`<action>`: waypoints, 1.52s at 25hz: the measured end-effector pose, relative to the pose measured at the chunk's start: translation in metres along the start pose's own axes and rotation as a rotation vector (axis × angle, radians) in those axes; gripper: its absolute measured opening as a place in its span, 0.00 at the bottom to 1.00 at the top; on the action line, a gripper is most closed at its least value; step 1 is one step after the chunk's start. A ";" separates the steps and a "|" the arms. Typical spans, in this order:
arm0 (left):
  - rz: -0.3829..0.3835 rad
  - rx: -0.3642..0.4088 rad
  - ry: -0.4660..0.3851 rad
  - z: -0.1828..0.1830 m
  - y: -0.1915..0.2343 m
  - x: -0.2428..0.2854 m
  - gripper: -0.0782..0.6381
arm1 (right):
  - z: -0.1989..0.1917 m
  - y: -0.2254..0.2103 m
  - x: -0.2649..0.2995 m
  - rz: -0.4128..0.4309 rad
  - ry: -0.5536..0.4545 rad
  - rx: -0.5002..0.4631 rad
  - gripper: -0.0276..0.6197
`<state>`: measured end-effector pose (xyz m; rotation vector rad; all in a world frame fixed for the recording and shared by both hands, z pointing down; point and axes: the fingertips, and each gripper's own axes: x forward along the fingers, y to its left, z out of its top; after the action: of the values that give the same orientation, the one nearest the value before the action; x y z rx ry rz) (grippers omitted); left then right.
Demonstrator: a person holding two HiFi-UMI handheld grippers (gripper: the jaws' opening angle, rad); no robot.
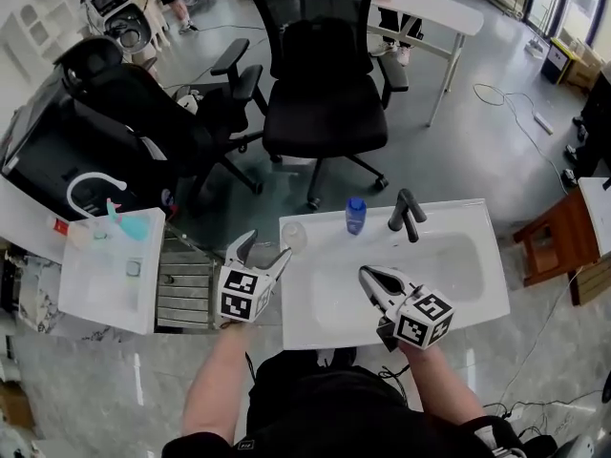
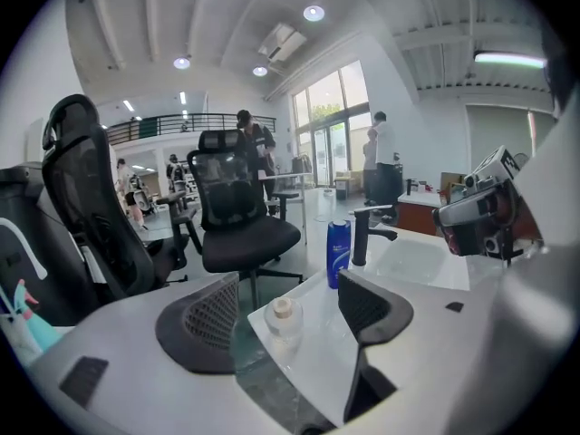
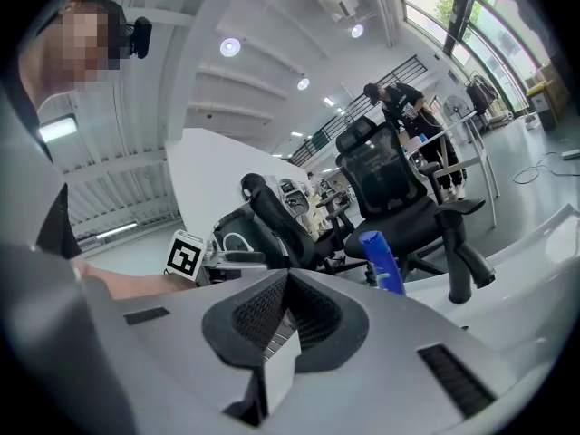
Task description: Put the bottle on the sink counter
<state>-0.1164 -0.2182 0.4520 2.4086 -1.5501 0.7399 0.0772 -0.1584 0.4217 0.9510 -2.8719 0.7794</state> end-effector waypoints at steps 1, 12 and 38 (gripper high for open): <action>0.012 -0.005 -0.007 0.002 0.001 -0.006 0.60 | -0.001 -0.001 -0.001 -0.003 -0.006 0.003 0.07; -0.100 -0.100 -0.265 0.073 0.003 -0.084 0.16 | 0.001 0.019 0.016 -0.018 -0.028 -0.019 0.07; -0.059 0.034 -0.364 0.099 0.175 -0.169 0.12 | 0.122 0.121 0.076 -0.226 -0.163 -0.367 0.06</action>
<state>-0.2976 -0.1998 0.2635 2.7166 -1.5860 0.3295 -0.0364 -0.1730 0.2729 1.2980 -2.8181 0.1556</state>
